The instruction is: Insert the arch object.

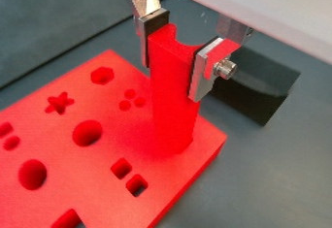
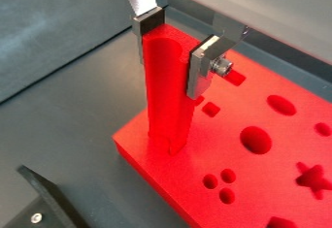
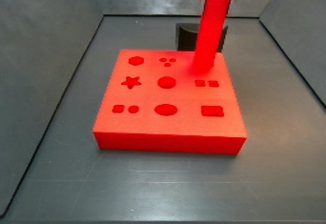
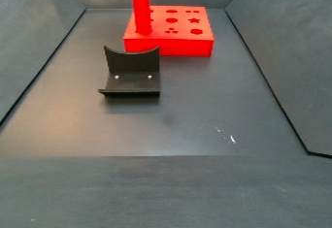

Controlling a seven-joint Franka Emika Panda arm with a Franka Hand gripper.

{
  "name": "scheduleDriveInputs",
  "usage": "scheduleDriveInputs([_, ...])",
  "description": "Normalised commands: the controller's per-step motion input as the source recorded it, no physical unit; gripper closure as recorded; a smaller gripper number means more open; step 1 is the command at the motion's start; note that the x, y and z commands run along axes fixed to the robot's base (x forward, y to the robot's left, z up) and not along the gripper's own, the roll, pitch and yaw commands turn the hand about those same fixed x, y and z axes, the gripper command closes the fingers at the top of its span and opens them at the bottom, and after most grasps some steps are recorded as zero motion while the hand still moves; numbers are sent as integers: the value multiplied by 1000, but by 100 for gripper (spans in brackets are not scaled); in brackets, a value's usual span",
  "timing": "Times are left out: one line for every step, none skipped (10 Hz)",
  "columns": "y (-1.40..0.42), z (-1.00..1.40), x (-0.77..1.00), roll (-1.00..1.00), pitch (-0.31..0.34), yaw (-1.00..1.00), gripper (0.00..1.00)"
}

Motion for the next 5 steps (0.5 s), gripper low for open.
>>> scheduleDriveInputs([0, -589, 0, -143, -90, 0, 100])
scheduleDriveInputs([3, -606, 0, -110, -70, 0, 100])
scheduleDriveInputs([0, -594, 0, -77, -57, 0, 100])
scheduleDriveInputs([0, -580, 0, -40, -33, 0, 100])
scheduleDriveInputs([0, 0, 0, 0, 0, 0, 100])
